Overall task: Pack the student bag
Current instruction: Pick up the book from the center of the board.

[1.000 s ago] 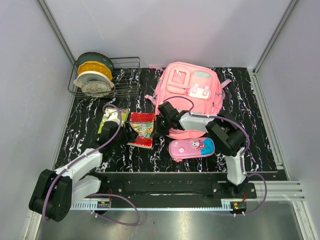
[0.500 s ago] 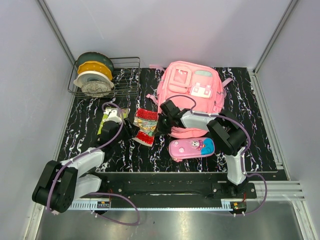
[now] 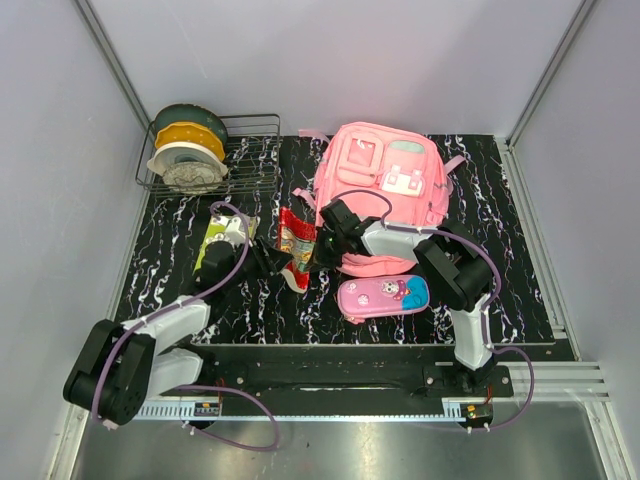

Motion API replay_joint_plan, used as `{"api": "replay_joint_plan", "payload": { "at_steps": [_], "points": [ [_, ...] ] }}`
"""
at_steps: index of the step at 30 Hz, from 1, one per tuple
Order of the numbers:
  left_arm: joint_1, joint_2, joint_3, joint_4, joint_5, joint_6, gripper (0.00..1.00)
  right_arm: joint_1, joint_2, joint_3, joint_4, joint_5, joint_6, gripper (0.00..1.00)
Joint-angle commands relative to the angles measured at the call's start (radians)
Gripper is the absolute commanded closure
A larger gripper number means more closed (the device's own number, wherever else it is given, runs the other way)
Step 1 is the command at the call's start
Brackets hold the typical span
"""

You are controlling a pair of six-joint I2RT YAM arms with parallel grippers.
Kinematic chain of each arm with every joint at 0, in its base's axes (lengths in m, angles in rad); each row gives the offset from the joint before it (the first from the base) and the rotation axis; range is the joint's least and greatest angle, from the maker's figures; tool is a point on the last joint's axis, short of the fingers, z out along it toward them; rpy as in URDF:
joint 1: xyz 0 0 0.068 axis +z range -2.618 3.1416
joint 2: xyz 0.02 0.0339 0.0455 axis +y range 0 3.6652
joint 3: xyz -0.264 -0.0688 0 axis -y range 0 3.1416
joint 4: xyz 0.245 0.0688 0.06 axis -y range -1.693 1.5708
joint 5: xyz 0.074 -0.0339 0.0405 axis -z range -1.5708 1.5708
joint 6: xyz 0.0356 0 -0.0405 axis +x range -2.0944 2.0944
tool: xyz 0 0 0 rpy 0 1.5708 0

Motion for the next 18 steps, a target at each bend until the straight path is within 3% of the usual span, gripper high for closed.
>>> {"api": "replay_joint_plan", "payload": {
  "at_steps": [1, 3, 8, 11, 16, 18],
  "points": [
    [-0.043, 0.031, 0.016, 0.031, 0.168, -0.044, 0.59, 0.051, 0.101, -0.028, -0.031, 0.054, -0.036, 1.0],
    [-0.043, 0.031, 0.022, 0.003, 0.156, -0.041, 0.45, 0.051, 0.101, -0.029, -0.029, 0.051, -0.037, 1.0],
    [-0.044, 0.023, 0.081, -0.149, 0.117, 0.026, 0.47, 0.05, 0.095, -0.033, -0.031, 0.055, -0.036, 1.0],
    [-0.044, 0.011, 0.095, -0.176, 0.108, 0.039, 0.62, 0.05, 0.089, -0.036, -0.029, 0.057, -0.036, 1.0],
    [-0.044, -0.032, 0.091, -0.224, 0.05, 0.042, 1.0, 0.05, 0.071, -0.042, -0.026, 0.068, -0.046, 1.0],
    [-0.044, -0.049, 0.101, -0.261, -0.002, 0.057, 1.0, 0.05, 0.02, -0.071, 0.004, 0.08, -0.062, 0.95]
  ]
}}
